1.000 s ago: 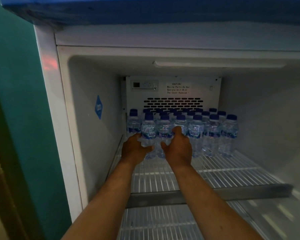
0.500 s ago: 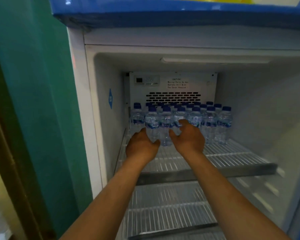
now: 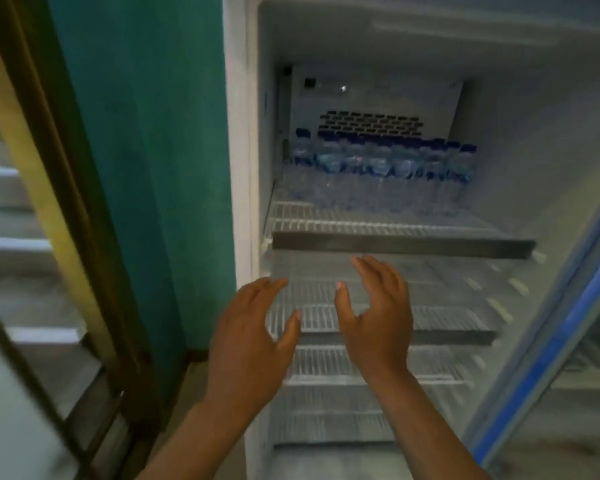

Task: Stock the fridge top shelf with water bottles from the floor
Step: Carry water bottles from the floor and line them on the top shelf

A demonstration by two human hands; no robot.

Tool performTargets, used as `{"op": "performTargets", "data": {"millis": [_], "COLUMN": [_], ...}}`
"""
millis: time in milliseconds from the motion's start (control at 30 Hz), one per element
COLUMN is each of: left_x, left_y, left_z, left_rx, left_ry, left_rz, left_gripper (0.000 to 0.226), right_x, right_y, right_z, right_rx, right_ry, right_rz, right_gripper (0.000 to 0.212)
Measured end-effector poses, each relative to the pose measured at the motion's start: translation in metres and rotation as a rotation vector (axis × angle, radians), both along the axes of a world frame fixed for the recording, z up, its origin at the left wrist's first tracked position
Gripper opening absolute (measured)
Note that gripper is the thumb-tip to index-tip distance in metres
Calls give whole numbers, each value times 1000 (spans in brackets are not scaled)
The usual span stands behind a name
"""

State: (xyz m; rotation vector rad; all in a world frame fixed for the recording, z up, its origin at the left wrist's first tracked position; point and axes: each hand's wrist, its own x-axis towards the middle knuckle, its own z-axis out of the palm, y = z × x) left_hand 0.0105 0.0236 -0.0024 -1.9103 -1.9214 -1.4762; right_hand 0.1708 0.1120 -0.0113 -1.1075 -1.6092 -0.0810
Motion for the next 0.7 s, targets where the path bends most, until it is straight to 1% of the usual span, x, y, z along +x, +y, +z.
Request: {"op": "performTargets", "data": {"millis": [100,200,300,400,533,700], "left_x": [-18,-35,-57,-79,-109,-156], "left_y": [-53,-104,-150,-184,-208,-207], "left_z": [-36,-74,-108,-133,-158,-204], "left_rx": [-131,-282,-461,-560,-641,-782], "left_ry": [-41,-58,-76,-122,-223,-268], "left_rz": [128,229,317,394,454,465], "left_gripper": [48,47,54,55,54,50], "right_x": [-9,-26,-49,-74,-110,-162], "right_y": [-46,-91,-134,-163,-183,-186], "right_z": [-39,-85,-123,-155,-185,-228], "right_rx": [-59,-176,-289,-352,-439,-556], "right_ry": [-24,-38,-39,-99,-171,-313], "right_rz": [85,161,233,309,371,415], "right_gripper": [43,43,45,43,43,46]}}
